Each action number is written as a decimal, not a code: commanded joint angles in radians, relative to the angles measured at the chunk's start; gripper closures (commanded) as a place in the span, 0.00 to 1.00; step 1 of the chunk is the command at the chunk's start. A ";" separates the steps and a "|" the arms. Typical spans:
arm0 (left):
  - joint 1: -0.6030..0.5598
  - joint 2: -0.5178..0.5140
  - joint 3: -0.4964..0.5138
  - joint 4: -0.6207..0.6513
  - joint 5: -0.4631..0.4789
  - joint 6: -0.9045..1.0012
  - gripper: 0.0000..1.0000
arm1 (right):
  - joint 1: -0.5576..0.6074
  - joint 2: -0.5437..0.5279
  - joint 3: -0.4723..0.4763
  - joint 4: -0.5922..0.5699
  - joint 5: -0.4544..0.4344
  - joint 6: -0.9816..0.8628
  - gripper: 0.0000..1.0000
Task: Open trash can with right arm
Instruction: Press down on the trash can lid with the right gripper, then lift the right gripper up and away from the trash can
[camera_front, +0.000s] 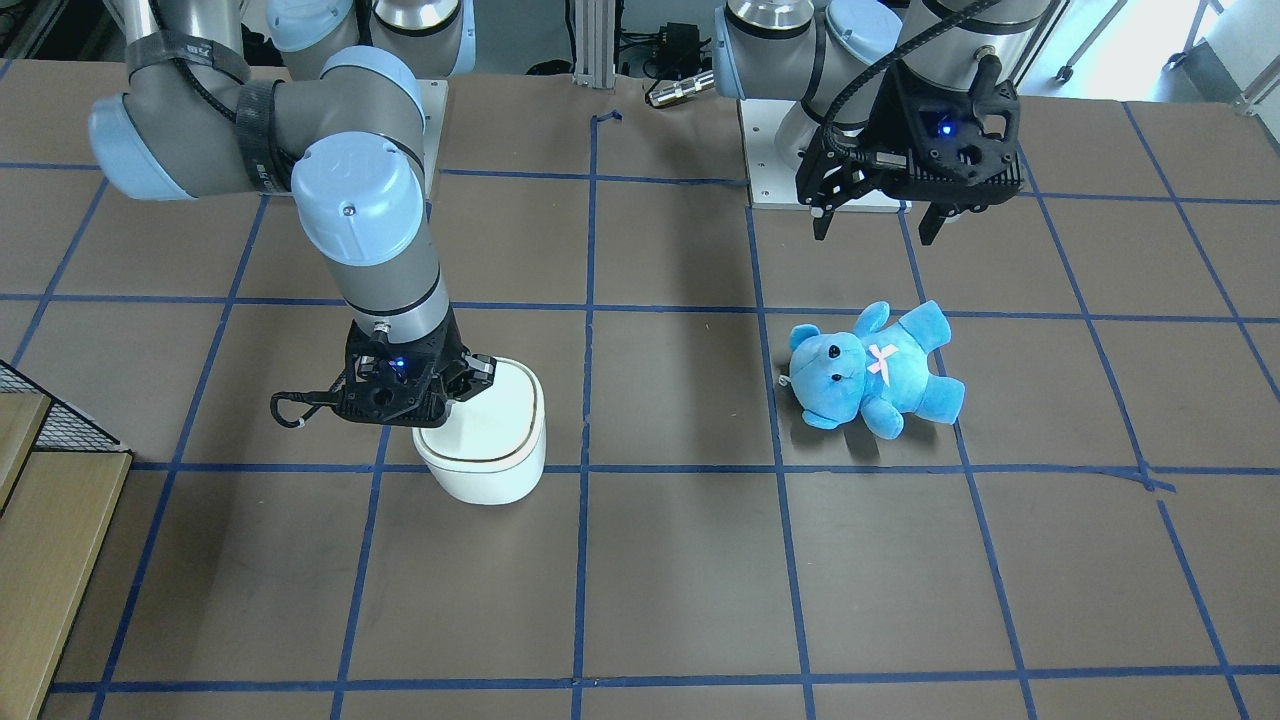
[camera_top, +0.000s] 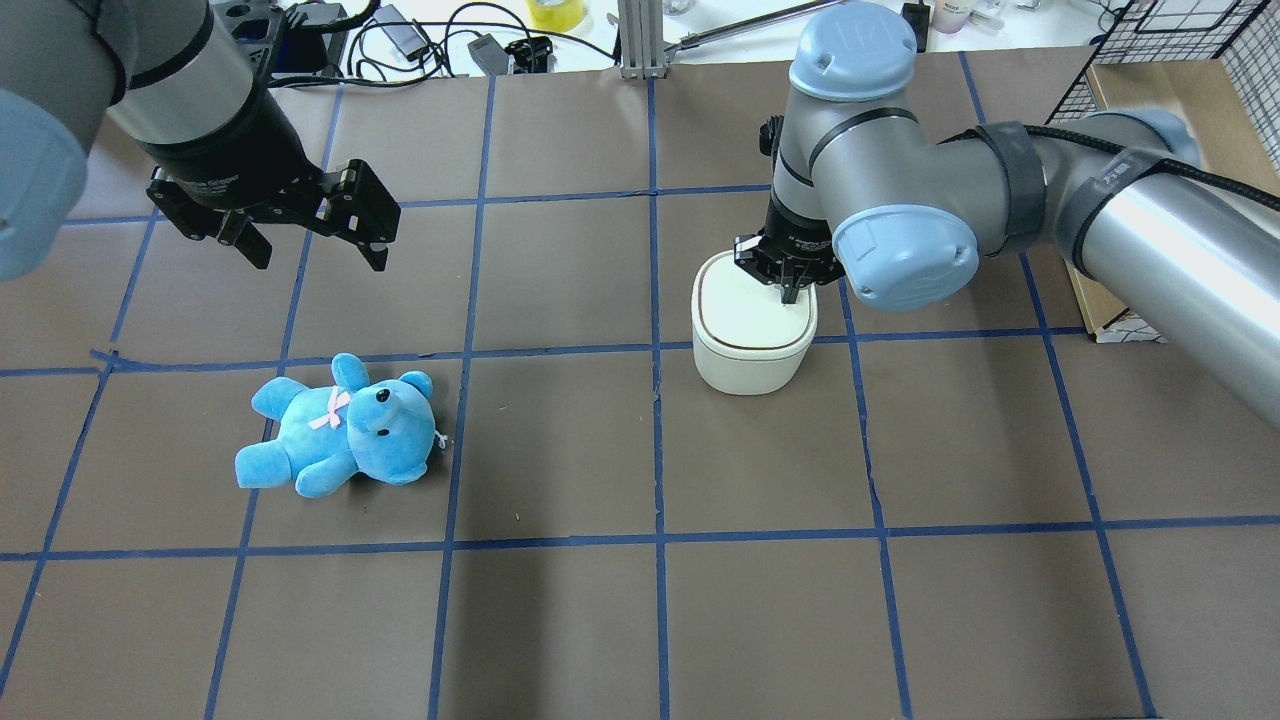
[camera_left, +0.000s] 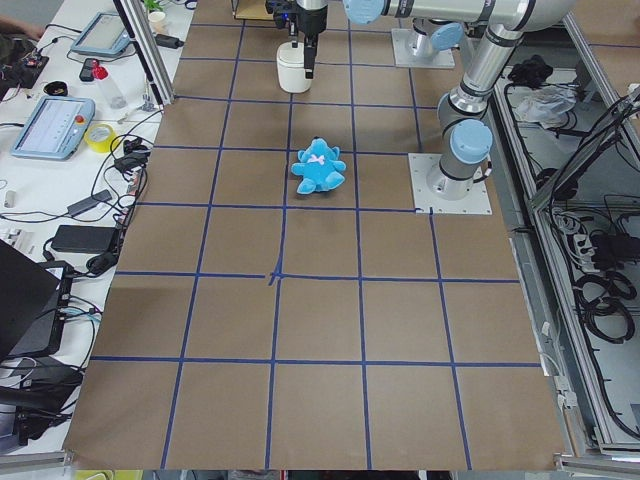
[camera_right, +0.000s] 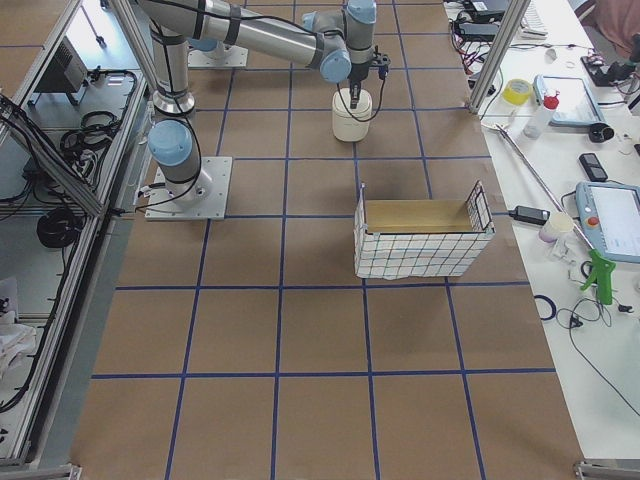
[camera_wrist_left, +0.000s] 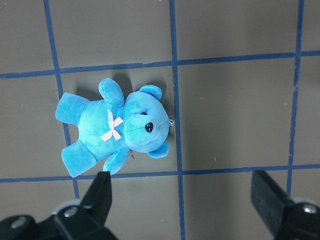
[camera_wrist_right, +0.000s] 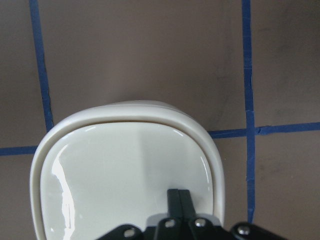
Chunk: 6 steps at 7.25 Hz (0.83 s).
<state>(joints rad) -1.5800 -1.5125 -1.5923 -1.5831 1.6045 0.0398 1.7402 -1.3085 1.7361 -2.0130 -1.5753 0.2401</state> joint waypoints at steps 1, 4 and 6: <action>0.000 0.000 0.000 0.000 0.000 -0.001 0.00 | 0.001 -0.001 0.002 -0.004 -0.006 0.004 0.93; 0.000 0.000 0.000 0.000 0.000 -0.001 0.00 | -0.013 -0.122 -0.108 0.148 0.000 0.050 0.00; 0.000 0.000 0.000 0.000 0.000 -0.001 0.00 | -0.022 -0.126 -0.312 0.368 -0.012 0.039 0.00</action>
<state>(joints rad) -1.5800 -1.5125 -1.5923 -1.5831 1.6046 0.0391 1.7273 -1.4263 1.5413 -1.7758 -1.5798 0.2851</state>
